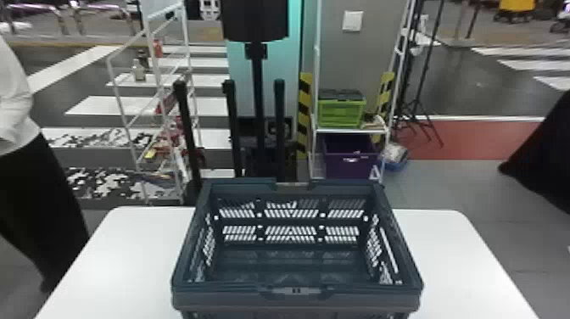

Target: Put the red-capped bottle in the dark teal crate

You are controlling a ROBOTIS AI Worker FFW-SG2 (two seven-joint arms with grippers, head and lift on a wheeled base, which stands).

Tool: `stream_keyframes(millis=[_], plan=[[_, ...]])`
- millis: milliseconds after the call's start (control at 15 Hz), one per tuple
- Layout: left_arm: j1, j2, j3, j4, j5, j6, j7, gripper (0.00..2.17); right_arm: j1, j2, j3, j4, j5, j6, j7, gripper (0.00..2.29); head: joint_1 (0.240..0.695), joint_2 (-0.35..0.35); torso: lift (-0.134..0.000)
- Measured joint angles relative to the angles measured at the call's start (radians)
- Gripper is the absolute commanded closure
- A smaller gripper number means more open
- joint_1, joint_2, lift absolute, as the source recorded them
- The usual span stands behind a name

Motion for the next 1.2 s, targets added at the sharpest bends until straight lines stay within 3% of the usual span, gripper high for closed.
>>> stream_keyframes(millis=[867,1067,1200], plan=[[0.0,-0.001,0.001,-0.005,0.002,0.0,0.0,2.15,-0.003,-0.001,0.0,0.002,-0.001,0.0,0.0,0.15,0.499,0.0,0.0],[-0.003,0.0,0.045,-0.058,-0.002,0.034,-0.008,2.15,0.0,-0.002,0.0,0.002,-0.002,0.0,0.0,0.15,0.499,0.0,0.0],[-0.018,0.001,0.106,-0.134,0.007,0.141,-0.031,2.15,0.003,-0.003,0.0,0.002,-0.003,0.0,0.0,0.15,0.499,0.0,0.0]])
